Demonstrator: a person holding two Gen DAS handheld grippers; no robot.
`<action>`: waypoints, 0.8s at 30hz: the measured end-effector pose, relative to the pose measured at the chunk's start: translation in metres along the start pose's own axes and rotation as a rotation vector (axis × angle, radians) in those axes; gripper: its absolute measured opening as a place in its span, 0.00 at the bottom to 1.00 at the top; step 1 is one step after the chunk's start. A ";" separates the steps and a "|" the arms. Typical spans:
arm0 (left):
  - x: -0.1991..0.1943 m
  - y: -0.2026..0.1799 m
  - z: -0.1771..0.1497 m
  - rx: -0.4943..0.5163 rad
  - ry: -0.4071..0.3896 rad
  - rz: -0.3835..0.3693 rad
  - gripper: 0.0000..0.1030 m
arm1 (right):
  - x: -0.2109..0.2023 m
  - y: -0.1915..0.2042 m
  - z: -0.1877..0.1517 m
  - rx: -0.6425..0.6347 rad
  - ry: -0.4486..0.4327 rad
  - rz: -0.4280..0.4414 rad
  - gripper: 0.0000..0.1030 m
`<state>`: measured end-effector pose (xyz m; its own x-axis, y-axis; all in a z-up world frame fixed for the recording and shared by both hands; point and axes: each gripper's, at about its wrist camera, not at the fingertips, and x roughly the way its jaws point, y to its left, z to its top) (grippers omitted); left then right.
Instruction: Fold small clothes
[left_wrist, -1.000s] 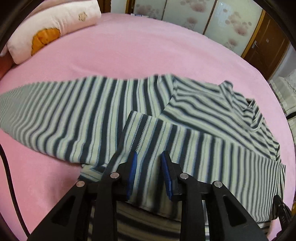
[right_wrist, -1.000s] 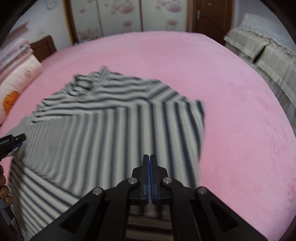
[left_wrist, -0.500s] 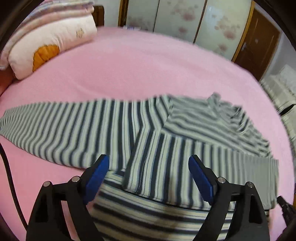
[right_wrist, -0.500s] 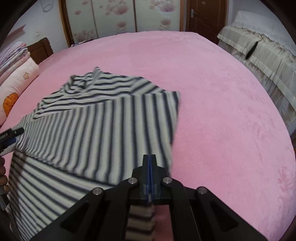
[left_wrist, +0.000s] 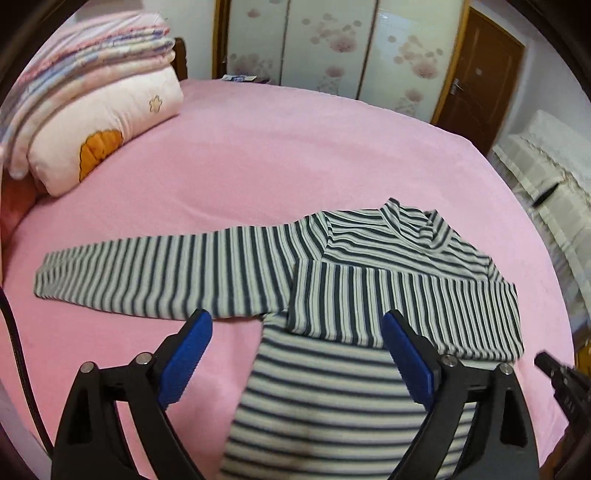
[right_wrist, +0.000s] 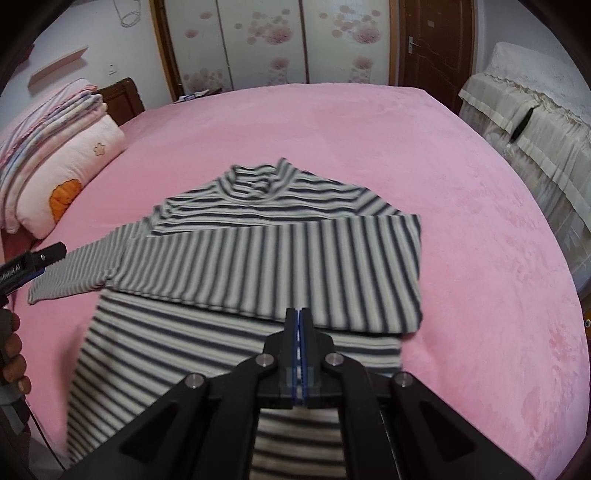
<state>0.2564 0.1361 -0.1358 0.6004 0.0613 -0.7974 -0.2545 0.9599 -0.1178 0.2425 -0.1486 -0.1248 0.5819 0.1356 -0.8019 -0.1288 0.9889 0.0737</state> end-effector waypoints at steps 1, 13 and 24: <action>-0.008 0.003 -0.001 0.008 -0.005 -0.002 0.97 | -0.004 0.008 0.001 -0.008 -0.004 0.006 0.01; -0.059 0.105 0.017 -0.020 -0.033 0.114 0.99 | -0.018 0.147 0.050 -0.154 -0.064 0.126 0.01; 0.007 0.326 0.024 -0.359 0.105 0.302 0.92 | 0.044 0.298 0.072 -0.265 -0.047 0.218 0.01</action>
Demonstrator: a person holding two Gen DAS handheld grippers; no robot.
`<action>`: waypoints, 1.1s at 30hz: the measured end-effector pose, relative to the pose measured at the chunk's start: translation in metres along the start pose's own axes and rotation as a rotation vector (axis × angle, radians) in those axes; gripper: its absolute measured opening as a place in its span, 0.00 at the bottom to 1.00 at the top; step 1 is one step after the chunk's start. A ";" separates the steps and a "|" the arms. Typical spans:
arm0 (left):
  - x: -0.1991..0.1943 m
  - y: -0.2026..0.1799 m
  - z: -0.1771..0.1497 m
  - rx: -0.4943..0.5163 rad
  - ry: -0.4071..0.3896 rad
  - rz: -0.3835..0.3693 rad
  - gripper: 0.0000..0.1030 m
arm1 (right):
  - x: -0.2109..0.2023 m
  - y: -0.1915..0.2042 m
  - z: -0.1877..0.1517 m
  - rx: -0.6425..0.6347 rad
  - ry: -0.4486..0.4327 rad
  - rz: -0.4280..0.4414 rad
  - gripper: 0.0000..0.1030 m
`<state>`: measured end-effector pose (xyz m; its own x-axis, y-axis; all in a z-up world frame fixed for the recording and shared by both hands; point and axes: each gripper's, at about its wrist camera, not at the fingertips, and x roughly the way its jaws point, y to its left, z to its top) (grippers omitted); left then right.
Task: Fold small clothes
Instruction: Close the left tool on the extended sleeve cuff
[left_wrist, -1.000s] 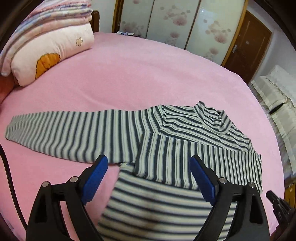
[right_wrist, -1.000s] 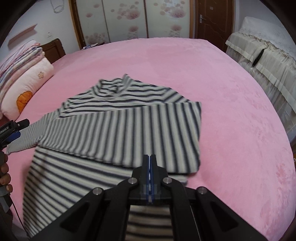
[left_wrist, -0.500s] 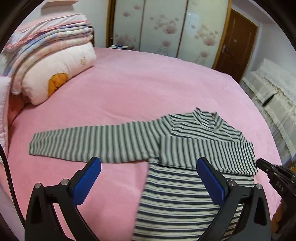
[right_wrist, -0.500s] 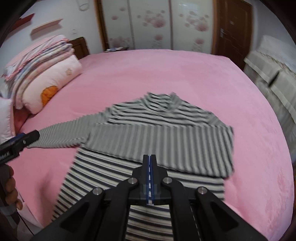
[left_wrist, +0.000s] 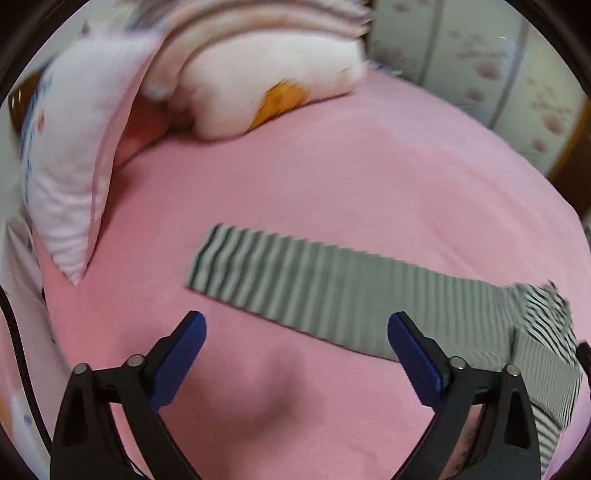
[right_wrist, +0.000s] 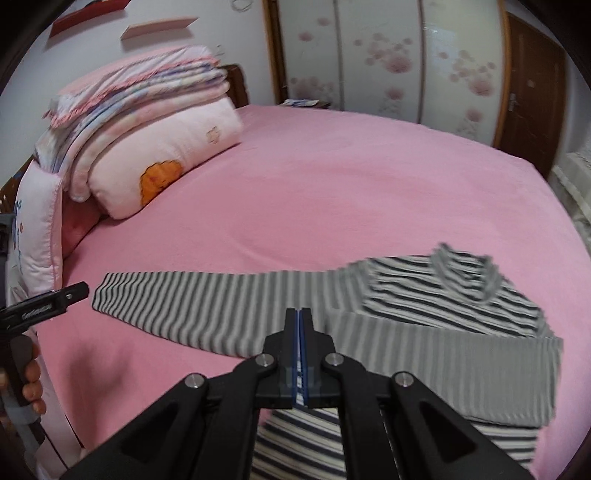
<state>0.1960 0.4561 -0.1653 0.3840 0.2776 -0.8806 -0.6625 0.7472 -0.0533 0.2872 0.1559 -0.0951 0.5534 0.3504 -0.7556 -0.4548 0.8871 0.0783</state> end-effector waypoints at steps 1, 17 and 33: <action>0.017 0.015 0.004 -0.023 0.033 0.008 0.88 | 0.008 0.008 0.001 -0.009 0.009 0.008 0.01; 0.145 0.110 0.003 -0.525 0.245 -0.256 0.52 | 0.066 0.092 -0.034 -0.228 0.034 -0.019 0.01; 0.093 0.014 0.030 -0.385 -0.118 -0.127 0.05 | 0.044 0.021 -0.039 -0.126 0.010 -0.035 0.01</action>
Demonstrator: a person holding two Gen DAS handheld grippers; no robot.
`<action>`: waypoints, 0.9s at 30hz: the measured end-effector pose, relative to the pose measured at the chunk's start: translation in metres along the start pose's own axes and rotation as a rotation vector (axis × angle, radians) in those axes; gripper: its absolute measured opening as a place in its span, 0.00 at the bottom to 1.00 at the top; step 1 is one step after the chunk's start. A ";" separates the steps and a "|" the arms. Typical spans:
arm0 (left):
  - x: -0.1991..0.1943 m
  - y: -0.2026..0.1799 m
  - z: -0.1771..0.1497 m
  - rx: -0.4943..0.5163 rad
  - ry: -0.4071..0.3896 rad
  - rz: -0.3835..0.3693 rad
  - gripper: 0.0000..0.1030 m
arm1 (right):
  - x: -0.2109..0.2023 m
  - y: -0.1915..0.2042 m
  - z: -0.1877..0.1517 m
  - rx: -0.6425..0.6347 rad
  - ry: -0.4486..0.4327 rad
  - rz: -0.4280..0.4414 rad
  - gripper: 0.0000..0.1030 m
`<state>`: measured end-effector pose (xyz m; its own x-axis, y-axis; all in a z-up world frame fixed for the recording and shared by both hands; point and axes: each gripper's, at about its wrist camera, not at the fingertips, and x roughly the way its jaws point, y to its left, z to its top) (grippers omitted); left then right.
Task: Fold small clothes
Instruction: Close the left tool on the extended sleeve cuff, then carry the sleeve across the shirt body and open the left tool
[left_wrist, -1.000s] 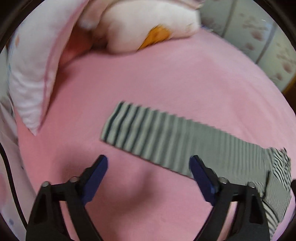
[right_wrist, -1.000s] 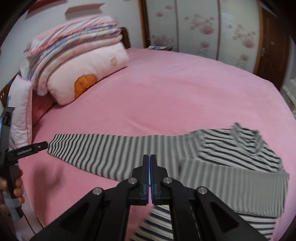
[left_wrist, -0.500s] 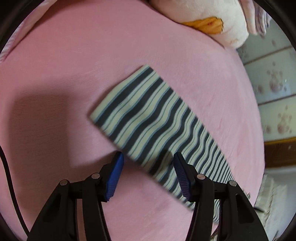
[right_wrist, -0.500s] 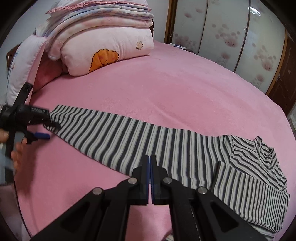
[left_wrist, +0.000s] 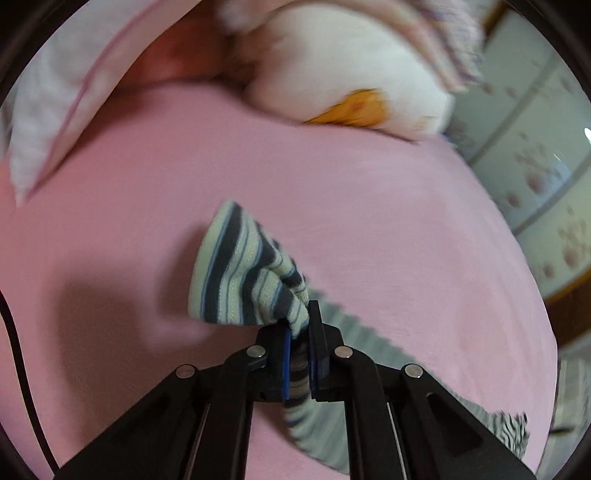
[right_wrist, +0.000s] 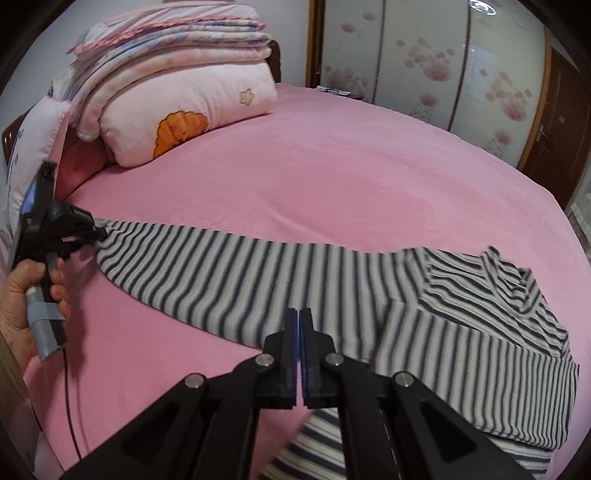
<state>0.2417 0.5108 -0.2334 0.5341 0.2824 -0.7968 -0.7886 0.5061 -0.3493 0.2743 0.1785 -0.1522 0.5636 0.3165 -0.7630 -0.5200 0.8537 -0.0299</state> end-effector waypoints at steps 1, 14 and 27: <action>-0.011 -0.021 -0.003 0.040 -0.010 -0.041 0.05 | -0.004 -0.010 -0.003 0.014 -0.006 -0.007 0.01; -0.092 -0.329 -0.206 0.518 0.168 -0.575 0.05 | -0.075 -0.193 -0.070 0.267 -0.027 -0.196 0.01; -0.063 -0.353 -0.423 0.815 0.373 -0.473 0.58 | -0.100 -0.310 -0.172 0.440 0.074 -0.250 0.01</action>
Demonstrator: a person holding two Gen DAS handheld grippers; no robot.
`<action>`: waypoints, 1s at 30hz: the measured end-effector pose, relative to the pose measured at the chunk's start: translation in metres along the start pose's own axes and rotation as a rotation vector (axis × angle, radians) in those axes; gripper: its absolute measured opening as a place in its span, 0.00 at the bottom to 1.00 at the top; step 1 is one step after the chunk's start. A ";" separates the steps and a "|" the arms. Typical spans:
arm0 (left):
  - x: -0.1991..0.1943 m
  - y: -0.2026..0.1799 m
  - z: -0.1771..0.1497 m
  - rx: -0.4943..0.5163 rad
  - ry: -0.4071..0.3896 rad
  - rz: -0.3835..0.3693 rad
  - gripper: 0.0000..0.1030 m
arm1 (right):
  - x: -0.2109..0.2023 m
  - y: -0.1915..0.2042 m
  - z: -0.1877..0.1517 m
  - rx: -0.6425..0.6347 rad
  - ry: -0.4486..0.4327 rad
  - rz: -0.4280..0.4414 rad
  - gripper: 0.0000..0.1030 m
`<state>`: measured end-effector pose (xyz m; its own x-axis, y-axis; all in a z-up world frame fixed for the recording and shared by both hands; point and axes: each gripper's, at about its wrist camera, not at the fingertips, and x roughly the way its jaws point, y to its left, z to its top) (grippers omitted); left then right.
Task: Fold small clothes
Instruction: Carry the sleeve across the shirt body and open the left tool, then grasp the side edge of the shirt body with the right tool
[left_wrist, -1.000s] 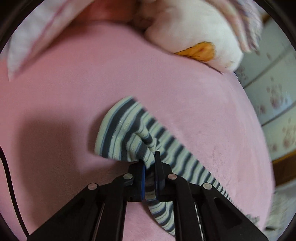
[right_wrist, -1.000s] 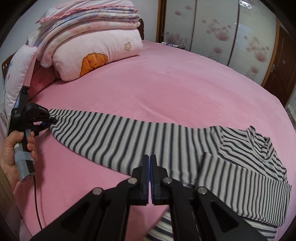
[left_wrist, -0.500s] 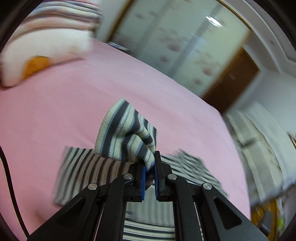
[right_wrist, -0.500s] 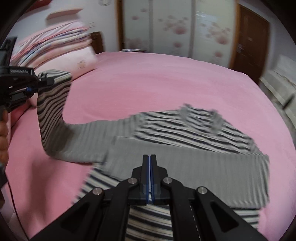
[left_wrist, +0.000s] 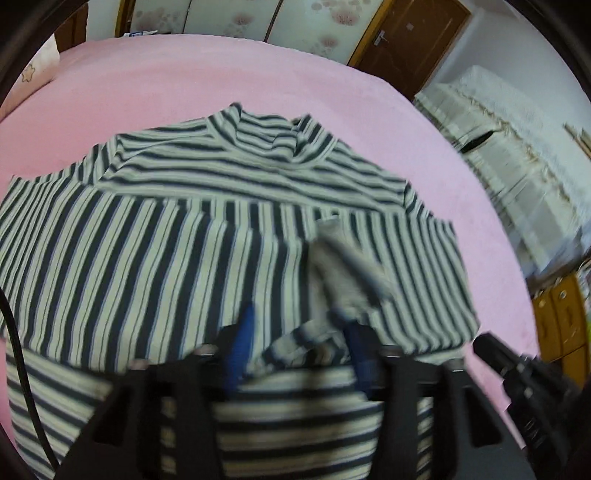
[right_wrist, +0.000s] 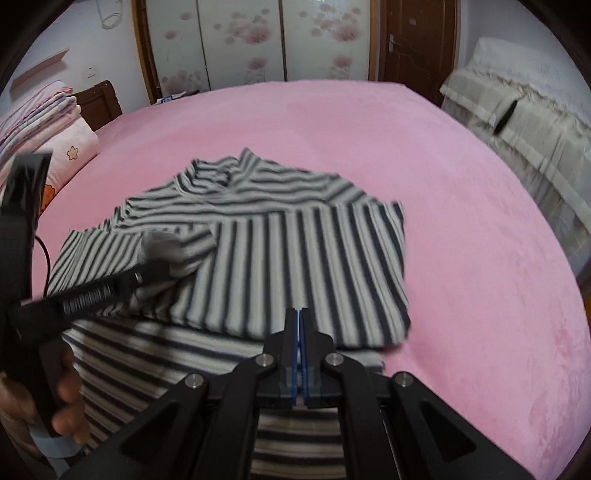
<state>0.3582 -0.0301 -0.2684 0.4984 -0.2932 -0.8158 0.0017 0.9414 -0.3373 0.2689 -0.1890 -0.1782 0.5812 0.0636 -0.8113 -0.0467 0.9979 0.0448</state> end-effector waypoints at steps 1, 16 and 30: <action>-0.004 -0.001 -0.003 0.010 -0.015 0.009 0.66 | 0.000 -0.002 -0.001 0.001 0.003 0.011 0.01; -0.139 0.161 -0.030 0.001 -0.144 0.351 0.80 | 0.050 0.028 0.049 0.035 0.078 0.303 0.38; -0.120 0.261 -0.056 -0.218 -0.090 0.317 0.80 | 0.130 0.048 0.068 0.042 0.209 0.350 0.18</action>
<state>0.2501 0.2410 -0.2853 0.5191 0.0310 -0.8542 -0.3437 0.9225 -0.1755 0.3975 -0.1325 -0.2417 0.3586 0.3999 -0.8435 -0.1763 0.9164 0.3595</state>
